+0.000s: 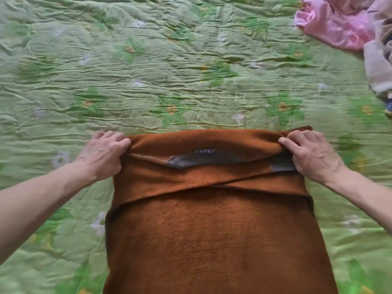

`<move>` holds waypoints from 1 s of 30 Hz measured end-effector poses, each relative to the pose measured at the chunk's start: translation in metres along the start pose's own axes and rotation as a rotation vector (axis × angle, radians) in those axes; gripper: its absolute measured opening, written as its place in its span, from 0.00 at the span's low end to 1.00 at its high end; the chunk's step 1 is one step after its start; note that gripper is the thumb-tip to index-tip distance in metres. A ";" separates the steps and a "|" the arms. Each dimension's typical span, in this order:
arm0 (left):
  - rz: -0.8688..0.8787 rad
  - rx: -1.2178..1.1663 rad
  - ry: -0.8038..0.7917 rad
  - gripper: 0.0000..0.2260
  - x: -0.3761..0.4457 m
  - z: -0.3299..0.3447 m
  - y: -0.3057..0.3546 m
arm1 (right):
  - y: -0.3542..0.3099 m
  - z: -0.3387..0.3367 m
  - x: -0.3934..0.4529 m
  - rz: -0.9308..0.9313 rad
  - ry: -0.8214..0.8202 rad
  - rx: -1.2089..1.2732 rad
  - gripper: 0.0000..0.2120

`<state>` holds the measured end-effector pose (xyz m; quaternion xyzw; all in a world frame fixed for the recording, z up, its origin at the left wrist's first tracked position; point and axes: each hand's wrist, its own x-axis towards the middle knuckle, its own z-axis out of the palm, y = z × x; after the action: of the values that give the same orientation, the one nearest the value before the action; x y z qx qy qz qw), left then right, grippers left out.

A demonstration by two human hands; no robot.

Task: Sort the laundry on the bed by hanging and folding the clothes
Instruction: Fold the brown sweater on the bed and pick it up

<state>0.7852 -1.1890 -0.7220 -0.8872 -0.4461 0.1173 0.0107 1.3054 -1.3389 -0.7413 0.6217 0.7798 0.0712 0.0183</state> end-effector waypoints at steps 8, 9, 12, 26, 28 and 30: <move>-0.064 -0.361 0.197 0.25 0.028 0.008 0.057 | -0.063 -0.007 0.060 0.101 0.035 0.258 0.23; -0.010 -0.337 0.142 0.27 0.031 0.014 0.064 | -0.070 -0.002 0.067 0.076 -0.071 0.269 0.26; 0.005 -0.255 0.002 0.31 0.032 0.039 0.070 | -0.072 0.020 0.072 0.143 -0.332 0.256 0.34; -0.159 -0.215 0.076 0.38 0.027 0.054 0.078 | -0.079 0.033 0.056 0.263 -0.164 0.248 0.36; -0.200 -0.246 0.102 0.36 0.016 0.051 0.087 | -0.093 0.030 0.036 0.243 -0.119 0.296 0.35; -0.175 -0.269 0.147 0.34 -0.008 0.054 0.102 | -0.114 0.029 -0.003 0.187 -0.088 0.272 0.34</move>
<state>0.8494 -1.2620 -0.7860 -0.8445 -0.5314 -0.0101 -0.0654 1.1988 -1.3645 -0.7850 0.6907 0.7195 -0.0611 -0.0387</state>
